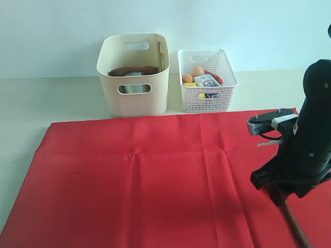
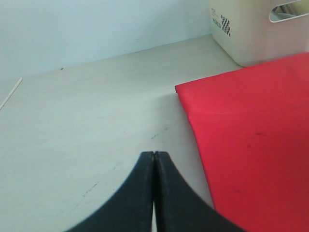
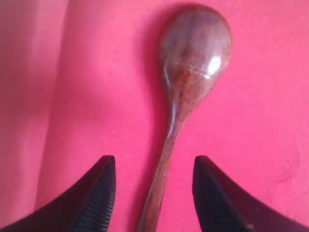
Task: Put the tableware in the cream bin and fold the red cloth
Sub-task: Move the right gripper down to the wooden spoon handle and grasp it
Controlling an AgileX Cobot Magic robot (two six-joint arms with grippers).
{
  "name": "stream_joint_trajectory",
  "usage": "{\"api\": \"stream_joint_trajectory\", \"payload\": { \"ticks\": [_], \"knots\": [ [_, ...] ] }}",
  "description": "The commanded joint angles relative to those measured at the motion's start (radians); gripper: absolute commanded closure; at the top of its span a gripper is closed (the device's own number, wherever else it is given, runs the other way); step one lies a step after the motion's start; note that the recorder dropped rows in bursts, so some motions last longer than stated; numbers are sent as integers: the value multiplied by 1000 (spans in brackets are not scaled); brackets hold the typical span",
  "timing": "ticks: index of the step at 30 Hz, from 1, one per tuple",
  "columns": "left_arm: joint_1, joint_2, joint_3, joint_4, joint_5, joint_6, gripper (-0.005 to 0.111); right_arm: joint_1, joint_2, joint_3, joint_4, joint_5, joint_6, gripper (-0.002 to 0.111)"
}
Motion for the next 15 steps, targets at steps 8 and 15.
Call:
{"api": "stream_joint_trajectory", "payload": {
  "ticks": [8, 15],
  "knots": [
    [-4, -7, 2, -1, -3, -2, 107, -5, 132, 5, -20, -106, 60, 60],
    [-4, -7, 2, -1, -3, -2, 107, -5, 158, 3, -48, -153, 58, 106]
  ]
}}
